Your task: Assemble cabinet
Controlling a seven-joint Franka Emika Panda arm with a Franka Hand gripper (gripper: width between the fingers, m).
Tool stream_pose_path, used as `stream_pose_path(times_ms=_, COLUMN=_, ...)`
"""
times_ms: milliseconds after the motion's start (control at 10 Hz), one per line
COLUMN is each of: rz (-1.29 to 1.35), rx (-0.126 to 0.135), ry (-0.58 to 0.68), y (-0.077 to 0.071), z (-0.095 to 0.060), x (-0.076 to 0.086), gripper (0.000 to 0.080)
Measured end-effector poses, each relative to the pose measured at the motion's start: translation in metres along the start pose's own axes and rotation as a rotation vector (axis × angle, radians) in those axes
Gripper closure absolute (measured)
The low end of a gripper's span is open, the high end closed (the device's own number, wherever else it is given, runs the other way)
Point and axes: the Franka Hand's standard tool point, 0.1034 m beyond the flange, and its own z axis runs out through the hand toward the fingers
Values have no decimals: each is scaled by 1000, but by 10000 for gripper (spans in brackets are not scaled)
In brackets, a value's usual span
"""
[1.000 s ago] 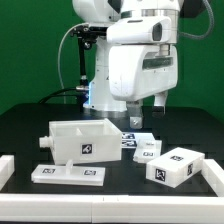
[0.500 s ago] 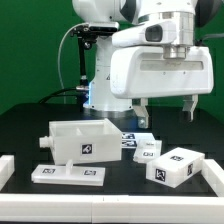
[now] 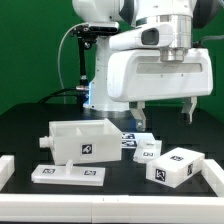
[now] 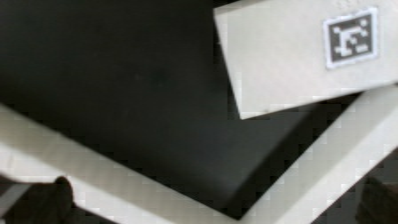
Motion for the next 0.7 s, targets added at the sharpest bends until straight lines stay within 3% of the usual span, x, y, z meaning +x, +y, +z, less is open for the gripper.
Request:
stream_pose_path(times_ms=200, rz=177, rx=1, ry=-13, y=-27, z=7, x=3, gripper=2)
stream_pose_path(times_ms=600, rz=158, rx=5, ry=-15, y=-21, z=8, x=1, gripper=2)
stream_pose_path(times_ms=700, rz=288, rx=9, ry=-40, y=-16, z=13, x=-6, gripper=2)
